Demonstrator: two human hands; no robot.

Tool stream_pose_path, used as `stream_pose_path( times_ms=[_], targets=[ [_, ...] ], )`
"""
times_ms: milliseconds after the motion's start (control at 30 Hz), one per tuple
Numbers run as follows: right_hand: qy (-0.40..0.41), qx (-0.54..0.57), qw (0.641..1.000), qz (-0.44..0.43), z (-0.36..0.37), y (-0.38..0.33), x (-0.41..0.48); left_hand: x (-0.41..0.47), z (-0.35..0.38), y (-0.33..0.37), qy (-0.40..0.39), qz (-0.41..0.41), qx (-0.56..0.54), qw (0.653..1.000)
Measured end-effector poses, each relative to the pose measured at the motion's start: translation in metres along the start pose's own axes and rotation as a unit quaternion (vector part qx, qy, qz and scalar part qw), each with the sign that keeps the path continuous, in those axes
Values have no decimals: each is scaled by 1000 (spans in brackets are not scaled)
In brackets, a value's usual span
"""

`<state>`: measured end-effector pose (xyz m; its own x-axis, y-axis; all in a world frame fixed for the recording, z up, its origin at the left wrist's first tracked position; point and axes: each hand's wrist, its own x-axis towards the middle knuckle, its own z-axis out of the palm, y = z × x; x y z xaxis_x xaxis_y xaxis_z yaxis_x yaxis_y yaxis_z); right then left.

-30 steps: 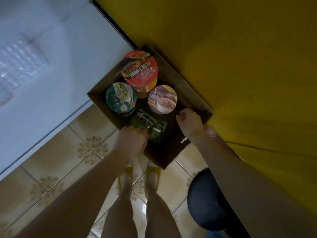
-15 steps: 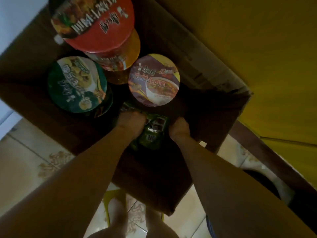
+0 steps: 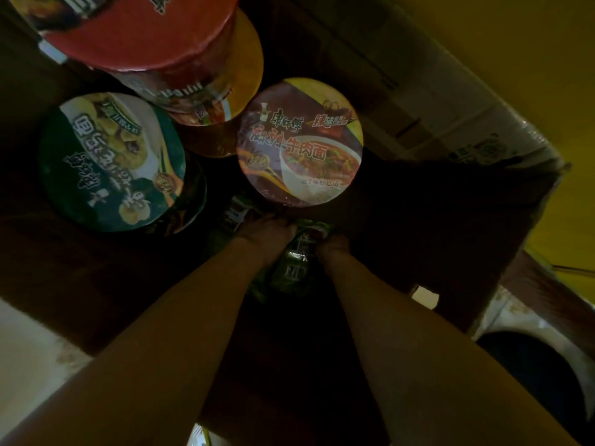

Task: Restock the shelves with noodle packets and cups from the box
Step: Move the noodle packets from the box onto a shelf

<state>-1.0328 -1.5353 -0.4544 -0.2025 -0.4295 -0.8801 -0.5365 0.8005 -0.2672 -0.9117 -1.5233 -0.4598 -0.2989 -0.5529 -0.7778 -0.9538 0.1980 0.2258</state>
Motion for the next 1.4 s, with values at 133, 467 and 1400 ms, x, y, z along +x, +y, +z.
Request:
stream_pose_path(
  times_ms=[133, 467, 1400],
  targets=[
    [38, -30, 998, 38, 5, 6, 8, -11, -8, 2, 26, -16, -5, 1000],
    [15, -76, 997, -1, -12, -4, -53, -85, -44, 11, 28, -53, 24, 998],
    [69, -229, 922, -305, -138, -97, -363, -376, -180, 62, 270, -61, -119, 954]
  ],
)
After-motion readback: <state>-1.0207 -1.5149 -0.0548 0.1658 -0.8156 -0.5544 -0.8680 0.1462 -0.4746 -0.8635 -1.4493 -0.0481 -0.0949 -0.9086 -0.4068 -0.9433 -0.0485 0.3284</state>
